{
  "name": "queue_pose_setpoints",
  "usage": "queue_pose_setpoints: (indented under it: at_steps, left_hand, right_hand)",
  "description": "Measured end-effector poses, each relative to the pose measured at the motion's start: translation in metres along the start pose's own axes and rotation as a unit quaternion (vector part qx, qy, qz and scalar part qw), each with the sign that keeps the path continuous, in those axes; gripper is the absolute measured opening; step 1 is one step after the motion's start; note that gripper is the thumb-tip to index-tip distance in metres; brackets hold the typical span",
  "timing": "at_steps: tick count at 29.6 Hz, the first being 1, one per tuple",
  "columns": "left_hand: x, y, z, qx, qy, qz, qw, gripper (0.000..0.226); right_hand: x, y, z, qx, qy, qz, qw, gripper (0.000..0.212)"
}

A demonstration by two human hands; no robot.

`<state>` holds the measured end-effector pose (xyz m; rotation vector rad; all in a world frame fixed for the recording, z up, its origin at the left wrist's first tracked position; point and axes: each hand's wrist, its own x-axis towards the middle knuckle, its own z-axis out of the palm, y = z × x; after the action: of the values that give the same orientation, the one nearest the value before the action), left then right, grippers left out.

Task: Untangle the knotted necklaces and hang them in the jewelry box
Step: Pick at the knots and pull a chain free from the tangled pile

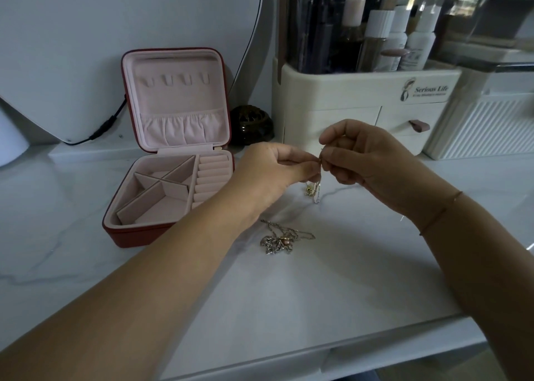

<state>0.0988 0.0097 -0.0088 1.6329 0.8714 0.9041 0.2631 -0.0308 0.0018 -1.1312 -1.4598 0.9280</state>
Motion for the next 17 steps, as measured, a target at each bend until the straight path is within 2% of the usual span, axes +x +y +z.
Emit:
queue_pose_setpoints:
  at_steps: [4,6,9,14,17]
  left_hand:
    - [-0.0017,0.0010,0.0007,-0.008,-0.038,-0.013,0.999,0.016]
    - [-0.0020,0.0000,0.0006,0.031,-0.002,0.039,0.999,0.011]
    - [-0.0010,-0.0018,-0.0013,0.125,0.067,0.140,0.980,0.007]
    - [0.0024,-0.0039,0.0024,0.191,0.034,0.117,0.974,0.008]
    - [0.0043,-0.0022,0.0009,0.088,0.061,0.078,0.991,0.010]
  right_hand:
    - [-0.0004,-0.0020,0.0003,0.024,0.010,-0.018,1.000,0.015]
    - [-0.0003,-0.0005,0.0000,0.008,0.008,-0.010,1.000,0.013]
    - [-0.0003,0.0020,0.0004,-0.028,0.000,0.011,1.000,0.010]
    - [0.0007,0.0049,0.0014,-0.106,0.006,0.045,0.993,0.008]
    - [-0.0004,0.0049,0.0020,-0.100,-0.021,0.059,0.993,0.008]
